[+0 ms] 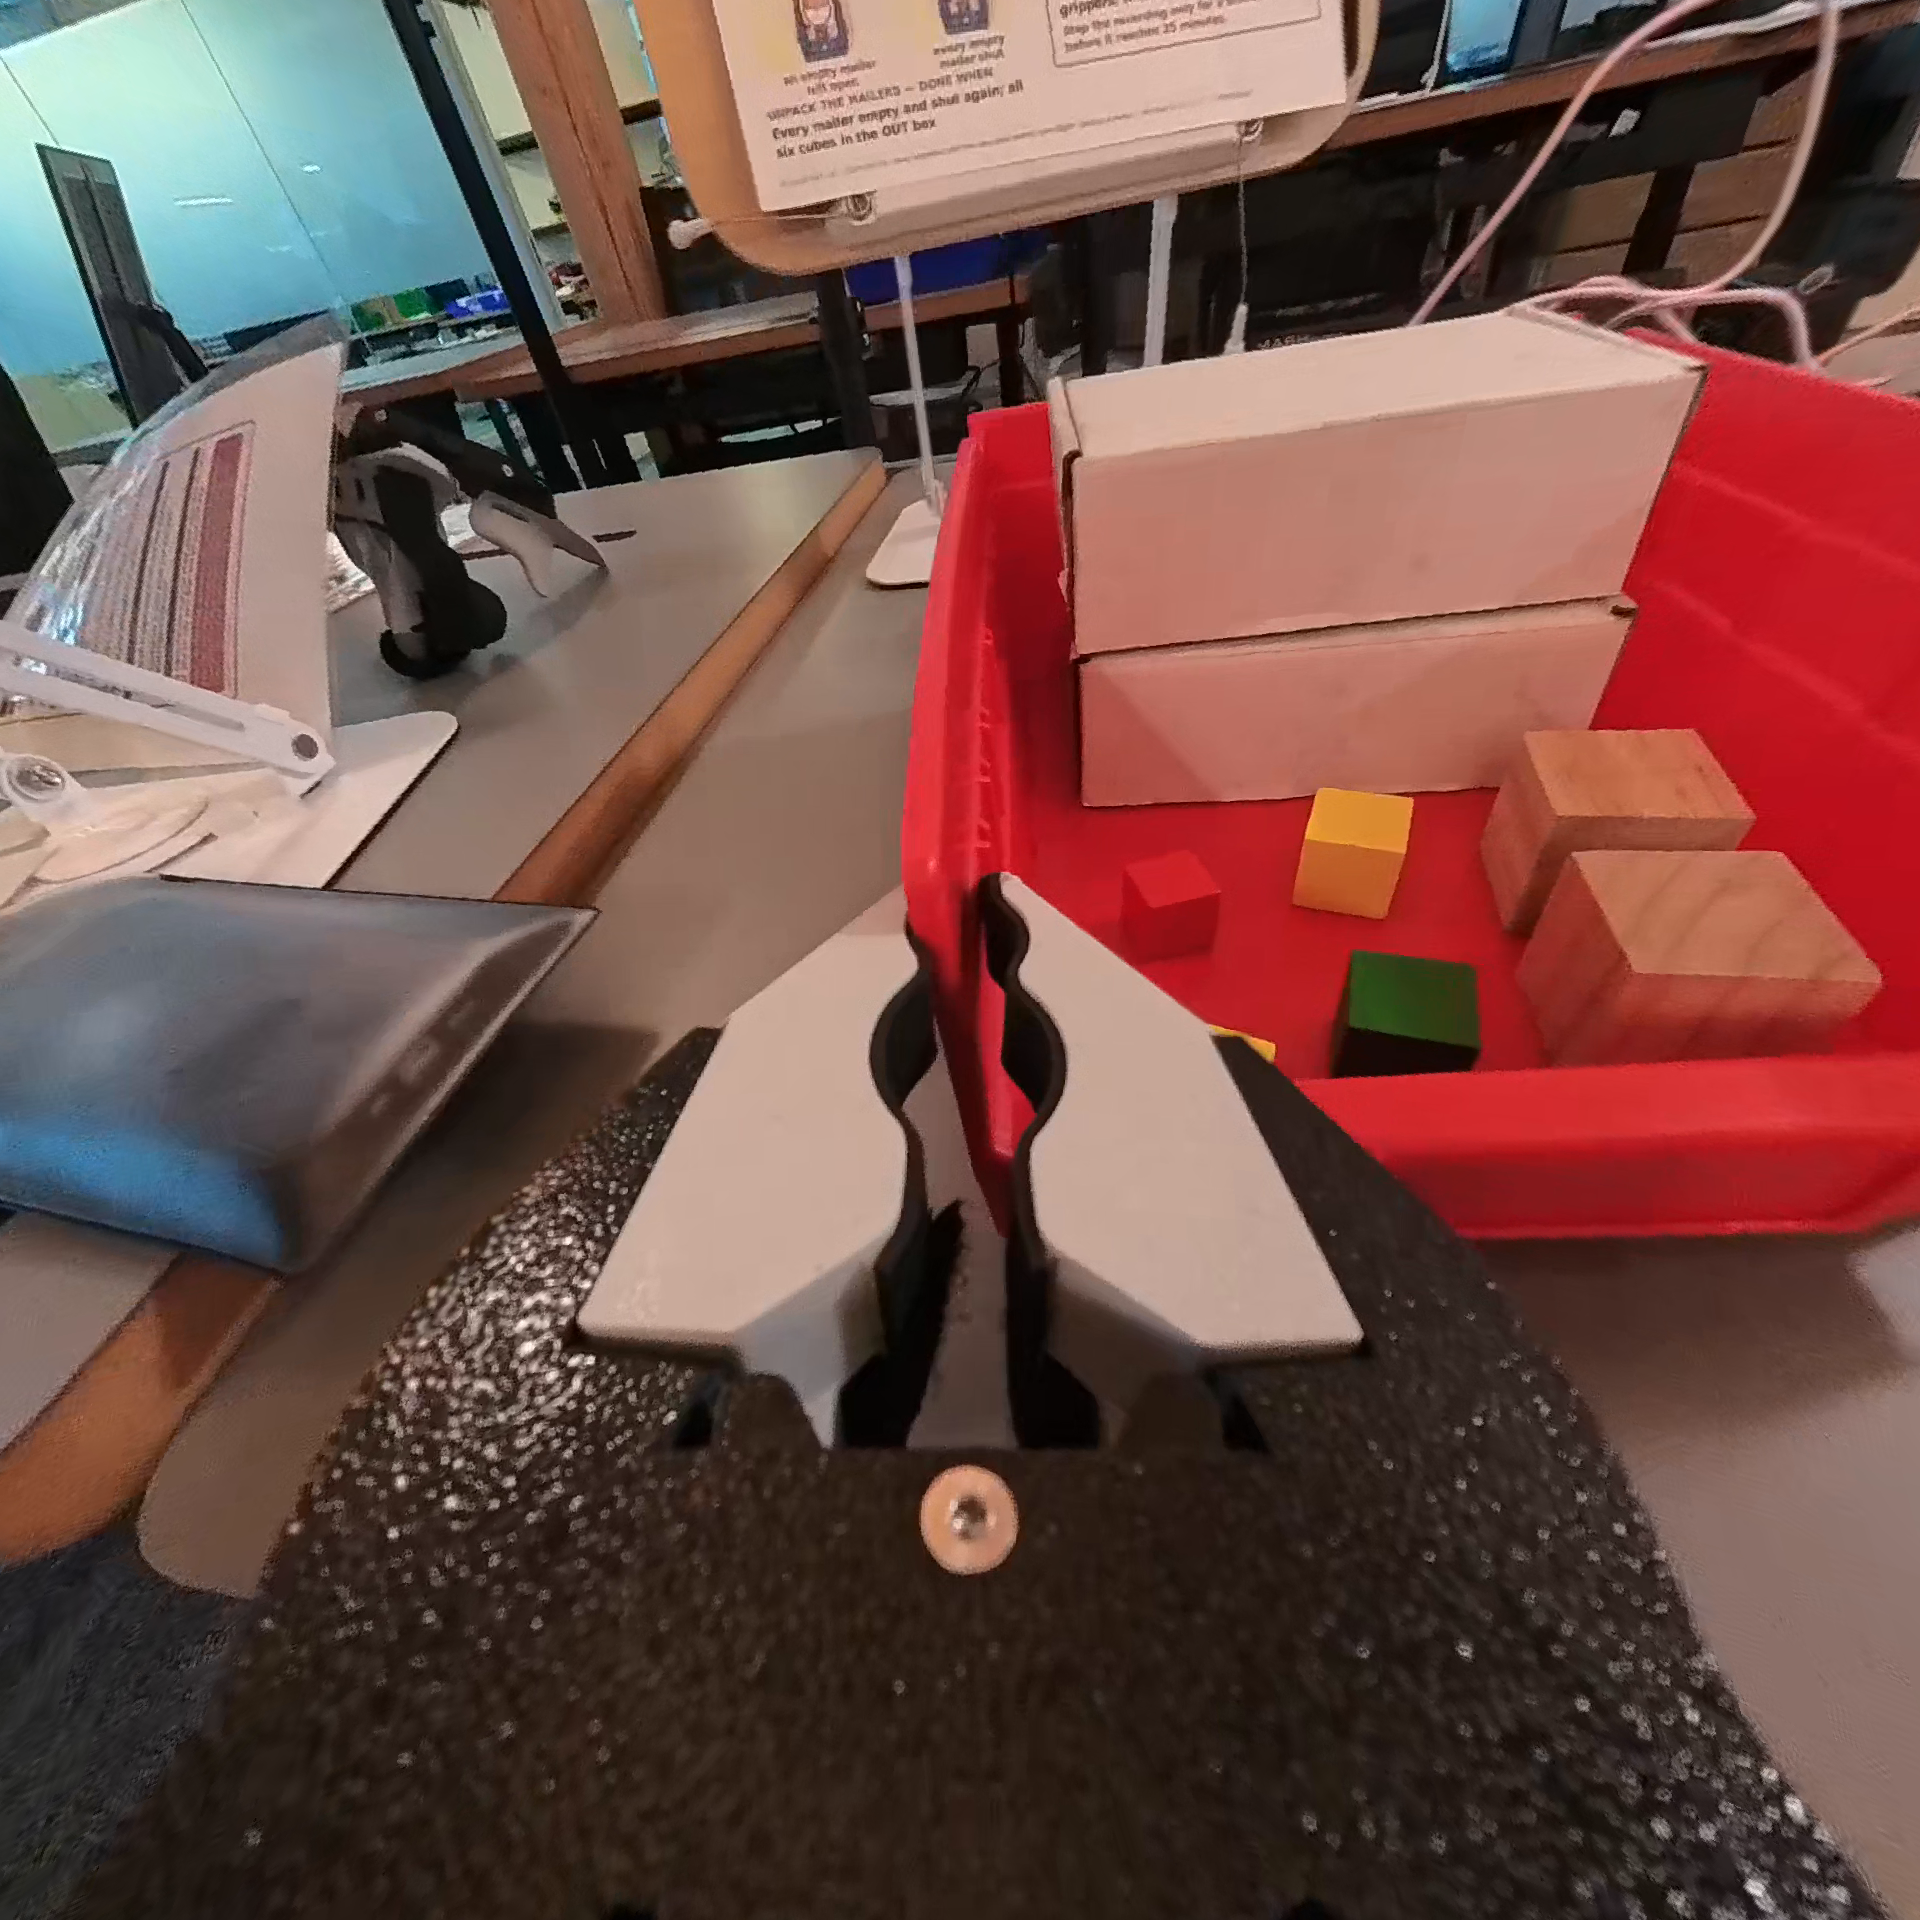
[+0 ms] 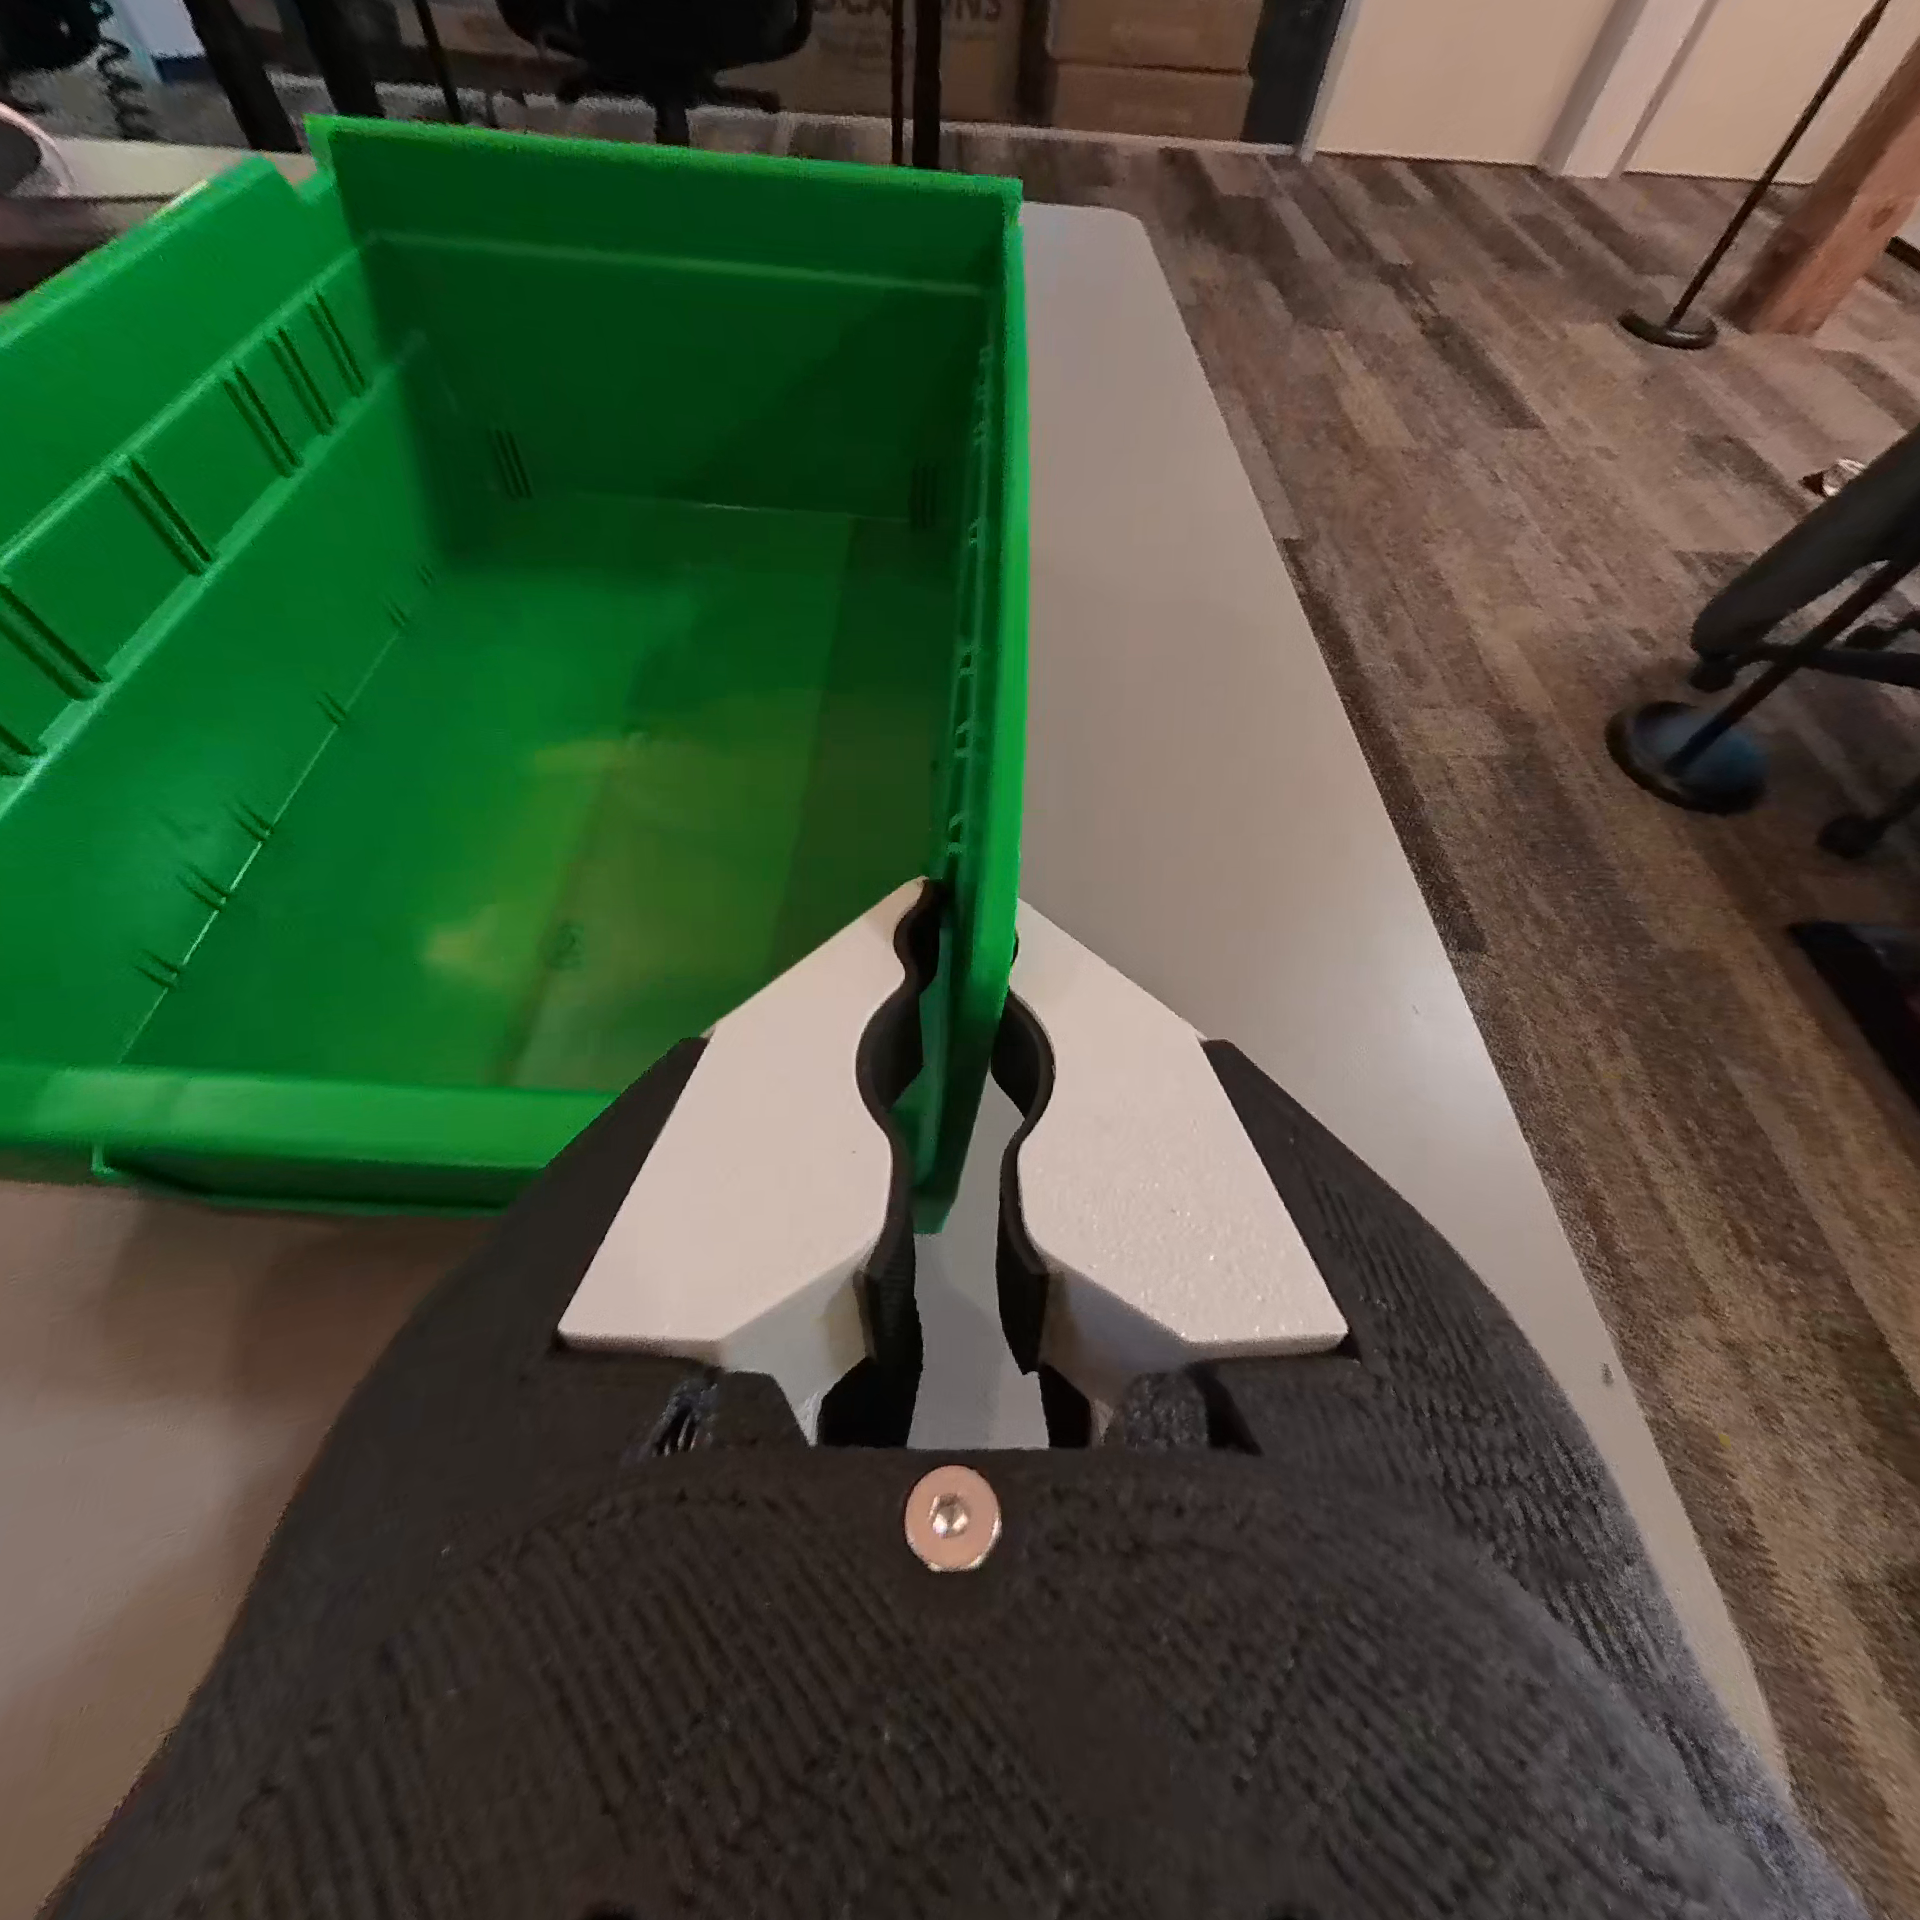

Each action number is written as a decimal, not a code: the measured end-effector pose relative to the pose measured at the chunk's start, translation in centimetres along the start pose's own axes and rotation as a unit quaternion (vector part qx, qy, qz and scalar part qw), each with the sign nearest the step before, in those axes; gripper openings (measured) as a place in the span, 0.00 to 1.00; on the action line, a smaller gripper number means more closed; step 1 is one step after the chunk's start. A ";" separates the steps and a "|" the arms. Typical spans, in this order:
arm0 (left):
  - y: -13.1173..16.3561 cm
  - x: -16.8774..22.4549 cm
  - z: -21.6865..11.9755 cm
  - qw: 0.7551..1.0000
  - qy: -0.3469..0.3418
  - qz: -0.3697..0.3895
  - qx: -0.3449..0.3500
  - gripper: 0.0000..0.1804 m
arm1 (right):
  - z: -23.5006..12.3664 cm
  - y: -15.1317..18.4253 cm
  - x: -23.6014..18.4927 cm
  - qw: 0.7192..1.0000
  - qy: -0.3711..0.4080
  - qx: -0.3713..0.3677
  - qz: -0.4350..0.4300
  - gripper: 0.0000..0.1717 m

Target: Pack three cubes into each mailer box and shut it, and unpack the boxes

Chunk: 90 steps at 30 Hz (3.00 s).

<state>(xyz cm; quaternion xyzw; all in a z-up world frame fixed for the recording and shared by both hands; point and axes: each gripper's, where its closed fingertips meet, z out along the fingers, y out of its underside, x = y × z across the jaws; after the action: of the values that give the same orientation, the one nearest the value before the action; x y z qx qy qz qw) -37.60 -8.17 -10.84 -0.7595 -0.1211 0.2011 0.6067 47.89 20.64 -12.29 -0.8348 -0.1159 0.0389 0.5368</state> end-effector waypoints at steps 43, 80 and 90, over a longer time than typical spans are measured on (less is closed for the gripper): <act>-6.3 14.6 12.0 0.788 0.322 0.519 -0.071 0.54 | 2.2 -10.5 -48.1 0.839 -0.245 0.384 -0.297 0.39; -6.3 11.4 16.3 0.787 0.217 0.574 -0.059 0.50 | 4.9 -8.9 -48.5 0.862 -0.264 0.310 -0.302 0.34; -10.7 11.1 16.0 0.772 0.118 0.621 0.066 0.48 | 4.9 -8.9 -48.6 0.862 -0.273 0.306 -0.296 0.33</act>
<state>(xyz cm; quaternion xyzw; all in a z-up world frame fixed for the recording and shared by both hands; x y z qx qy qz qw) -34.28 13.05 -5.18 -0.6457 0.4629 0.4501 0.4077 -1.53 17.09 -9.20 -0.5106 -0.4822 0.1380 0.6984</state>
